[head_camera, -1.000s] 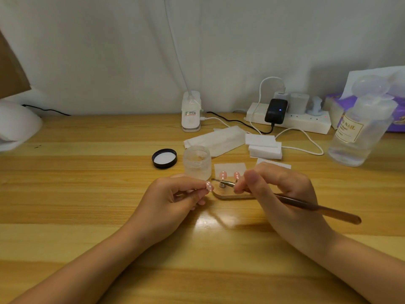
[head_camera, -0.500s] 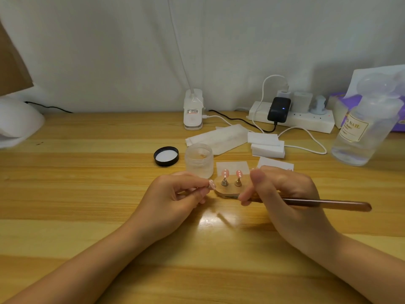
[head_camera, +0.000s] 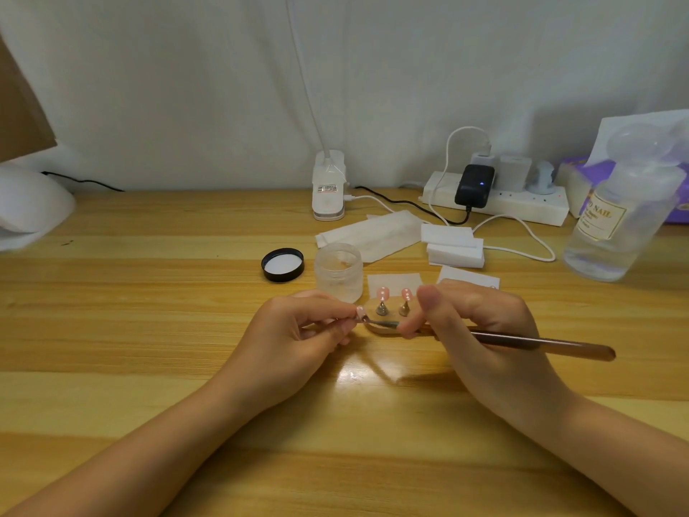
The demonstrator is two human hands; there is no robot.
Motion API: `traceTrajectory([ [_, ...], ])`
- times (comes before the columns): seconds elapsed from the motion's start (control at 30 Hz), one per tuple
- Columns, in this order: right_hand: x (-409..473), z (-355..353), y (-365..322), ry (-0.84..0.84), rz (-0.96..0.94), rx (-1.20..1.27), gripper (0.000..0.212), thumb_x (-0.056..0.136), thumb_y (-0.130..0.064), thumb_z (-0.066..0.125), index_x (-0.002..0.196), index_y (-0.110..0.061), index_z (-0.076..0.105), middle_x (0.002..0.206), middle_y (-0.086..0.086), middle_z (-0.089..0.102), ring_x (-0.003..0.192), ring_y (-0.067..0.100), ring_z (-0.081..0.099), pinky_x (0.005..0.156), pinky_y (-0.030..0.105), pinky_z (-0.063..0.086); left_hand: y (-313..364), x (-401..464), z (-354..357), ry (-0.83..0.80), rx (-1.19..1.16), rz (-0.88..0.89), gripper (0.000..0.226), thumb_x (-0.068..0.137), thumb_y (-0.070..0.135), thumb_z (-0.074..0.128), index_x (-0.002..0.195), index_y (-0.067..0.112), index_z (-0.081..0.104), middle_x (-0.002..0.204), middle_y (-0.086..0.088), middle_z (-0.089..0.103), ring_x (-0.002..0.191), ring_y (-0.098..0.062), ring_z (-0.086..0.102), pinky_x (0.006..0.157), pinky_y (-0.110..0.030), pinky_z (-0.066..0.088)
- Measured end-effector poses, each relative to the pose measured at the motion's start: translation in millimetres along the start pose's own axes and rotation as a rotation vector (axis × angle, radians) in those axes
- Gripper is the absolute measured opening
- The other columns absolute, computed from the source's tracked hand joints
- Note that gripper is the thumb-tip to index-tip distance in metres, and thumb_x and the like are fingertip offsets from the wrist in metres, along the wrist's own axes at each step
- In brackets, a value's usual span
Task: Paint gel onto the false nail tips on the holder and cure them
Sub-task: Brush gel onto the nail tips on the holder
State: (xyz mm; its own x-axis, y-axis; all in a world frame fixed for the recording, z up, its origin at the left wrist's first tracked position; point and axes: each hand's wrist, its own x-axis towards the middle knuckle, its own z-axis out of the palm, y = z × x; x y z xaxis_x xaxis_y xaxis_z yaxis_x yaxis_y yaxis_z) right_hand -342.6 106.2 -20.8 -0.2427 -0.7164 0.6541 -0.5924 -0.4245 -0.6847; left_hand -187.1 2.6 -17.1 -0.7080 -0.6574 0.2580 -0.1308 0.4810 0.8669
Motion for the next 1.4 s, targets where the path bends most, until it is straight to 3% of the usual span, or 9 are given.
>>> traceTrajectory([
  [0.2, -0.3, -0.8, -1.2, 0.035, -0.006, 0.024, 0.041, 0.09, -0.04, 0.04, 0.068, -0.019, 0.067, 0.065, -0.013, 0.063, 0.064, -0.002, 0.06, 0.06, 0.007, 0.04, 0.0, -0.1, -0.1, -0.002, 0.001, -0.008, 0.03, 0.081, -0.001, 0.063, 0.081, 0.028, 0.072, 0.078, 0.001, 0.066, 0.064, -0.005, 0.061, 0.061, -0.015, 0.048],
  [0.43, 3.0, 1.2, -0.9, -0.03, -0.031, -0.063, 0.028, 0.088, -0.036, 0.046, 0.077, -0.023, 0.067, 0.069, -0.003, 0.068, 0.068, 0.007, 0.062, 0.061, 0.024, 0.048, 1.5, 0.0, 0.3, 0.011, -0.007, -0.024, 0.028, 0.081, -0.001, 0.064, 0.081, 0.025, 0.073, 0.076, 0.002, 0.067, 0.064, -0.007, 0.059, 0.063, -0.029, 0.05],
  [0.53, 0.0, -0.2, -0.7, -0.008, 0.01, -0.023, 0.033, 0.088, -0.043, 0.045, 0.069, -0.027, 0.067, 0.066, -0.005, 0.067, 0.068, 0.005, 0.063, 0.065, 0.017, 0.046, 1.7, 0.5, 1.4, 0.036, -0.018, -0.026, 0.032, 0.08, -0.001, 0.064, 0.079, 0.03, 0.071, 0.076, -0.002, 0.067, 0.064, -0.012, 0.058, 0.065, -0.037, 0.05],
  [0.63, -1.8, -1.4, -0.4, 0.025, 0.063, 0.04, 0.038, 0.088, -0.039, 0.045, 0.062, -0.022, 0.066, 0.059, -0.009, 0.064, 0.061, 0.003, 0.062, 0.061, 0.01, 0.043, 1.5, 0.0, 1.1, 0.03, -0.009, -0.025, 0.031, 0.081, 0.001, 0.064, 0.078, 0.031, 0.072, 0.079, -0.003, 0.068, 0.068, -0.025, 0.057, 0.067, -0.044, 0.048],
  [0.7, -1.1, -1.7, -1.6, 0.034, 0.021, 0.029, 0.038, 0.09, -0.038, 0.044, 0.064, -0.02, 0.066, 0.061, -0.012, 0.063, 0.062, 0.0, 0.061, 0.059, 0.008, 0.042, 1.4, -0.2, 1.0, 0.032, -0.012, -0.027, 0.031, 0.081, 0.001, 0.064, 0.078, 0.031, 0.072, 0.08, -0.005, 0.068, 0.067, -0.025, 0.057, 0.067, -0.046, 0.048],
  [0.87, 2.9, -0.4, -0.7, -0.021, -0.019, -0.037, 0.032, 0.088, -0.033, 0.045, 0.076, -0.017, 0.069, 0.072, -0.009, 0.066, 0.071, 0.003, 0.062, 0.063, 0.018, 0.047, -0.9, -0.1, -0.2, 0.016, 0.02, -0.008, 0.03, 0.081, 0.002, 0.064, 0.08, 0.031, 0.072, 0.077, 0.006, 0.068, 0.064, -0.014, 0.058, 0.066, -0.038, 0.049],
  [1.07, 1.6, 0.6, -1.3, 0.002, 0.002, 0.018, 0.032, 0.088, -0.034, 0.047, 0.07, -0.018, 0.068, 0.066, -0.019, 0.062, 0.063, -0.007, 0.059, 0.064, 0.004, 0.04, -3.2, 0.9, -1.0, 0.011, 0.022, -0.006, 0.032, 0.081, 0.001, 0.064, 0.08, 0.033, 0.071, 0.076, 0.015, 0.067, 0.063, -0.003, 0.06, 0.062, -0.021, 0.051],
  [1.2, -1.0, -1.2, -0.3, 0.064, 0.038, 0.055, 0.038, 0.087, -0.031, 0.045, 0.063, -0.013, 0.069, 0.06, -0.01, 0.065, 0.059, -0.004, 0.061, 0.059, 0.003, 0.039, -2.0, 1.0, -0.2, 0.017, -0.003, 0.007, 0.033, 0.08, -0.001, 0.065, 0.078, 0.032, 0.071, 0.08, 0.01, 0.069, 0.064, -0.005, 0.064, 0.061, -0.017, 0.05],
  [1.4, 3.9, 0.3, -4.2, 0.002, -0.009, 0.036, 0.032, 0.086, -0.029, 0.045, 0.073, -0.012, 0.069, 0.059, -0.034, 0.053, 0.063, -0.01, 0.057, 0.061, 0.002, 0.037, -2.5, -0.4, -0.5, 0.011, -0.026, 0.015, 0.028, 0.079, -0.001, 0.065, 0.08, 0.026, 0.073, 0.073, 0.007, 0.069, 0.065, -0.007, 0.064, 0.06, -0.017, 0.05],
])
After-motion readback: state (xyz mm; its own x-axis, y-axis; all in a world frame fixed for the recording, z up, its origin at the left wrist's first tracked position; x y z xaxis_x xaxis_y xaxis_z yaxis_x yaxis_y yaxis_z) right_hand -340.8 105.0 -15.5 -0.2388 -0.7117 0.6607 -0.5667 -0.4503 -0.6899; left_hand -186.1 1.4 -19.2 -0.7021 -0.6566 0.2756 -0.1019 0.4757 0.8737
